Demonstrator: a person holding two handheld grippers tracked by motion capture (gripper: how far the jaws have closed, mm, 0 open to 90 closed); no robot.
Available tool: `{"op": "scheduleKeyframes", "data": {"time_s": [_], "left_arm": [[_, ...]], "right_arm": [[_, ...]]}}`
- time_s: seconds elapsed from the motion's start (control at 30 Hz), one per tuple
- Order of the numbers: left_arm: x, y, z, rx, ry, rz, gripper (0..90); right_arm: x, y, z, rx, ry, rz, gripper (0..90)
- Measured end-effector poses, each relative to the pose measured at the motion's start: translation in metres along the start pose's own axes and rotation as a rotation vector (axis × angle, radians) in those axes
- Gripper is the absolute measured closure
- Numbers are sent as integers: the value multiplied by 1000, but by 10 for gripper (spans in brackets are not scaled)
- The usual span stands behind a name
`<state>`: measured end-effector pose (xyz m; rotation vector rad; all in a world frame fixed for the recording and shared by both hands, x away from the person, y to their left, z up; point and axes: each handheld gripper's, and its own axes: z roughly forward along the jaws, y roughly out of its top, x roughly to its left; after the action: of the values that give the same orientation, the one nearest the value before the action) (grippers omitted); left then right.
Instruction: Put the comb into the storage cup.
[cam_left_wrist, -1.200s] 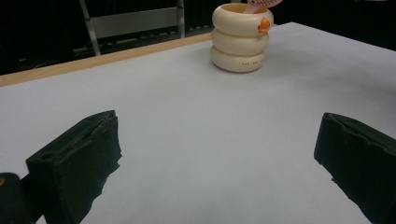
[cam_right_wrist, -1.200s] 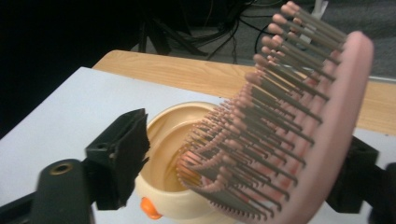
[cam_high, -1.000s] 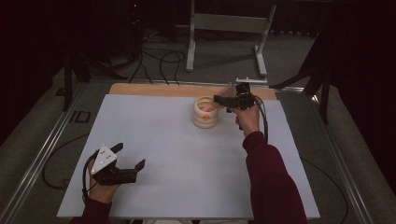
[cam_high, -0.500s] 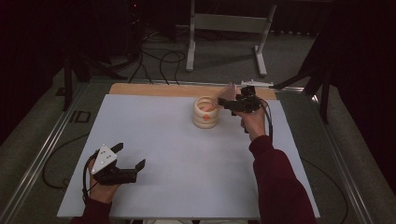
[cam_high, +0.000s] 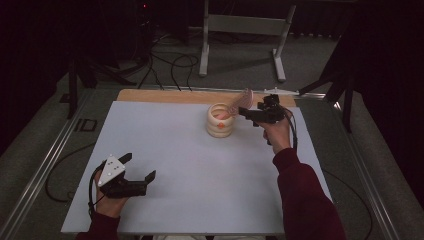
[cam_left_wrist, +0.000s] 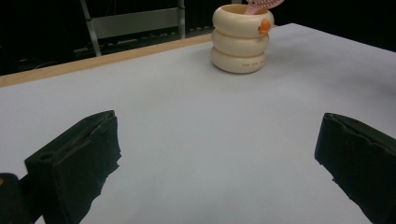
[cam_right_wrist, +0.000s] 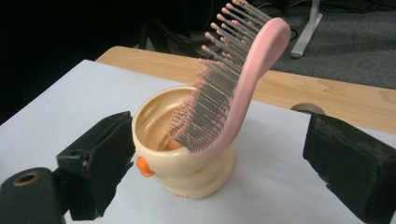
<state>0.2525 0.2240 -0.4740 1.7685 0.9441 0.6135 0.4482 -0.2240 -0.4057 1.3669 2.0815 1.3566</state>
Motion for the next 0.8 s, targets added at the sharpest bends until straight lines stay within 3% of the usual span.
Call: {"op": "scheduleKeyframes", "data": {"time_s": [0.8], "left_arm": [[1, 1, -1, -1, 1, -10, 5]], "right_arm": [[3, -26, -33, -9, 14, -74, 85]]}}
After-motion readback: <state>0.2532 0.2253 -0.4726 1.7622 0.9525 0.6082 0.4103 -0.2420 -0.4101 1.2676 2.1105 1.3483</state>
